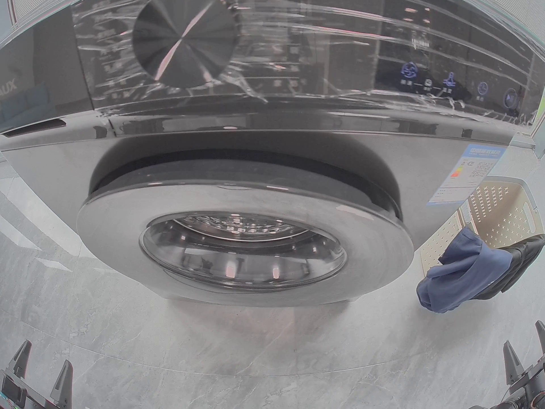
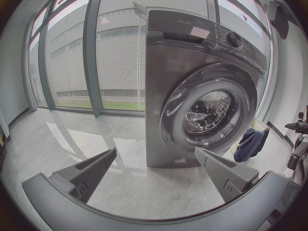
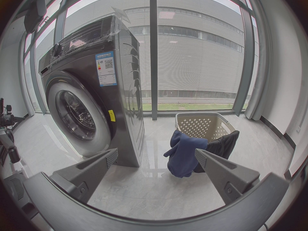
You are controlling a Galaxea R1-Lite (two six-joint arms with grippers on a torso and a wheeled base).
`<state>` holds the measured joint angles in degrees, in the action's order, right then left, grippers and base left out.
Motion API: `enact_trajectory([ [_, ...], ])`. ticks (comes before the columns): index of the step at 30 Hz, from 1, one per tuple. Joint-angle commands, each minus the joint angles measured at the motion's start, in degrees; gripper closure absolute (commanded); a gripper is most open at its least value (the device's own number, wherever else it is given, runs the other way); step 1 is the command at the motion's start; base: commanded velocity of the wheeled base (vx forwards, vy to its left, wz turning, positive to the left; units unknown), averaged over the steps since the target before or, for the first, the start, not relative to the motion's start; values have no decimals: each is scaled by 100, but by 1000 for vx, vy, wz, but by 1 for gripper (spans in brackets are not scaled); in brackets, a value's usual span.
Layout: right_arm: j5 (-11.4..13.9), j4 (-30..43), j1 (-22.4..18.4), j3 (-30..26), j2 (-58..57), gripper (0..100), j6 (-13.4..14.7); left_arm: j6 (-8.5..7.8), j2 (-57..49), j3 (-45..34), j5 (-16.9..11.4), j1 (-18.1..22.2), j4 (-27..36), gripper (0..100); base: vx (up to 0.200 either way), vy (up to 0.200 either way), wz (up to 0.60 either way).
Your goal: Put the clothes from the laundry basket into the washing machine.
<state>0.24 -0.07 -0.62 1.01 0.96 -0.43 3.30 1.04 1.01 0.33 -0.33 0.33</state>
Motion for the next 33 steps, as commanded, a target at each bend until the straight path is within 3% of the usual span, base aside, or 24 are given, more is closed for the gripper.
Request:
enact_trajectory([
  [1,2,-1,1,-101,-96,0,-1,4,-104,-92,2,-2,2,0,0,0,0],
  [17,-16,7,1,-101,-96,0,25,-14,-104,-92,2,-2,2,0,0,0,0],
  [23,-16,7,9,-101,-96,0,8,-14,-104,-92,2,-2,2,0,200,0,0],
  [33,-7,-1,1,-101,-96,0,51,-23,-104,-92,2,-2,2,0,-20,0,0],
])
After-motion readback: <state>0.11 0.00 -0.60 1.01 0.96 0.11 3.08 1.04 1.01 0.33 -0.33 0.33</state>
